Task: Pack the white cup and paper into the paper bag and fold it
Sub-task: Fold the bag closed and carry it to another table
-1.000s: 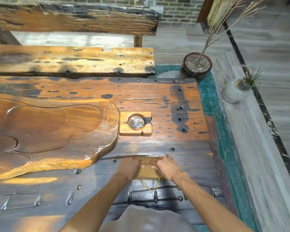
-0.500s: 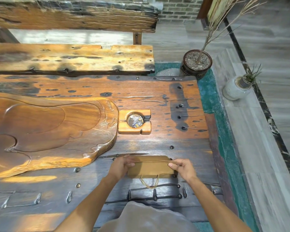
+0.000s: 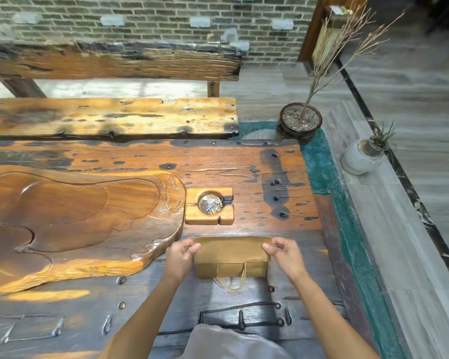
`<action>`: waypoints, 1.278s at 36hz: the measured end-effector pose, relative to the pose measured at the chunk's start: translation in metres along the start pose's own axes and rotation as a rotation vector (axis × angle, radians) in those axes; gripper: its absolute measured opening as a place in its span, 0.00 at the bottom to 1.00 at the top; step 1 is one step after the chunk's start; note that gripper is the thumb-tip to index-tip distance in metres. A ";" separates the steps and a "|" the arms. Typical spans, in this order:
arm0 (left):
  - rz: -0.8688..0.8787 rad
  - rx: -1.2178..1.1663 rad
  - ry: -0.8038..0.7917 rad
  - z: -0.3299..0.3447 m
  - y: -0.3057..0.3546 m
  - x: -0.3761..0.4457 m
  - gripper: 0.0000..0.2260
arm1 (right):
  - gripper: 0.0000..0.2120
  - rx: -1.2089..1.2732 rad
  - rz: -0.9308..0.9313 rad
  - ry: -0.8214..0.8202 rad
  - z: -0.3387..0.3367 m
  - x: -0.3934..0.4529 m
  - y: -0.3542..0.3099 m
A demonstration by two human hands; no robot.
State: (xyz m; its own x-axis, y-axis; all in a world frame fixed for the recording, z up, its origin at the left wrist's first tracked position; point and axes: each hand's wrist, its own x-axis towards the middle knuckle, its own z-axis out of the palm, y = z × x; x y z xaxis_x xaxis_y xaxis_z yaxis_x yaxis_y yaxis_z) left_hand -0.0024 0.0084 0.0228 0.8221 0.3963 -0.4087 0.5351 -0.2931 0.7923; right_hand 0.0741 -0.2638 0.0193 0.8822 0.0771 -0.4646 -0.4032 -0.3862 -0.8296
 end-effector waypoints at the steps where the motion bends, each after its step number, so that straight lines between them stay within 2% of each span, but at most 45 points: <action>1: 0.018 -0.012 0.007 -0.004 0.009 0.002 0.10 | 0.20 0.017 -0.031 0.023 -0.003 -0.002 -0.015; 4: 0.040 -0.067 0.037 -0.018 0.036 0.009 0.14 | 0.26 0.030 -0.135 0.021 -0.014 -0.010 -0.057; 6: 0.114 -0.063 0.059 -0.028 0.057 0.015 0.11 | 0.27 0.032 -0.186 0.050 -0.020 -0.018 -0.086; 7: 0.153 -0.068 0.066 -0.034 0.068 0.017 0.13 | 0.25 0.034 -0.212 0.077 -0.024 -0.021 -0.100; 8: 0.199 -0.067 0.079 -0.040 0.082 0.019 0.17 | 0.19 0.037 -0.231 0.097 -0.028 -0.021 -0.109; 9: 0.256 -0.063 0.091 -0.047 0.096 0.019 0.20 | 0.08 0.055 -0.247 0.112 -0.032 -0.023 -0.119; 10: 0.314 -0.053 0.097 -0.055 0.110 0.018 0.22 | 0.06 0.073 -0.259 0.138 -0.036 -0.024 -0.130; 11: 0.380 -0.038 0.106 -0.063 0.123 0.017 0.22 | 0.13 0.080 -0.277 0.163 -0.039 -0.025 -0.141; 13: 0.475 -0.021 0.127 -0.080 0.150 0.015 0.21 | 0.18 0.052 -0.327 0.194 -0.046 -0.028 -0.165; 18: 0.655 -0.029 0.185 -0.118 0.213 0.001 0.16 | 0.04 0.068 -0.499 0.204 -0.068 -0.052 -0.234; 21: 0.741 -0.067 0.225 -0.137 0.248 -0.011 0.14 | 0.06 0.133 -0.587 0.180 -0.077 -0.069 -0.270; 25: 0.805 -0.137 0.268 -0.159 0.292 -0.032 0.15 | 0.06 0.137 -0.715 0.204 -0.091 -0.088 -0.316; 27: 0.853 -0.150 0.290 -0.170 0.312 -0.039 0.16 | 0.10 0.165 -0.780 0.223 -0.097 -0.098 -0.337; 29: 0.905 -0.155 0.329 -0.182 0.331 -0.046 0.13 | 0.13 0.188 -0.839 0.226 -0.101 -0.110 -0.358; 34: 0.964 -0.228 0.396 -0.207 0.372 -0.061 0.07 | 0.05 0.159 -0.976 0.269 -0.118 -0.131 -0.401; 36: 0.969 -0.260 0.401 -0.213 0.386 -0.071 0.05 | 0.05 0.150 -1.018 0.288 -0.126 -0.140 -0.416; 38: 0.979 -0.281 0.429 -0.217 0.398 -0.081 0.03 | 0.06 0.162 -1.060 0.309 -0.131 -0.148 -0.427; 42: 0.995 -0.313 0.425 -0.224 0.409 -0.097 0.08 | 0.05 0.166 -1.106 0.309 -0.135 -0.159 -0.438; 46: 0.984 -0.335 0.444 -0.233 0.405 -0.106 0.08 | 0.07 0.154 -1.146 0.256 -0.131 -0.164 -0.443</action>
State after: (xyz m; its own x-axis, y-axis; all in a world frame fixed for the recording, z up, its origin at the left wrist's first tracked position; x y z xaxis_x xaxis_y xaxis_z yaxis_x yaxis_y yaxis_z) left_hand 0.0815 0.0501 0.4923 0.6796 0.4156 0.6044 -0.4408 -0.4272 0.7894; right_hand 0.1397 -0.2255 0.5040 0.7638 0.1129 0.6354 0.6449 -0.0958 -0.7582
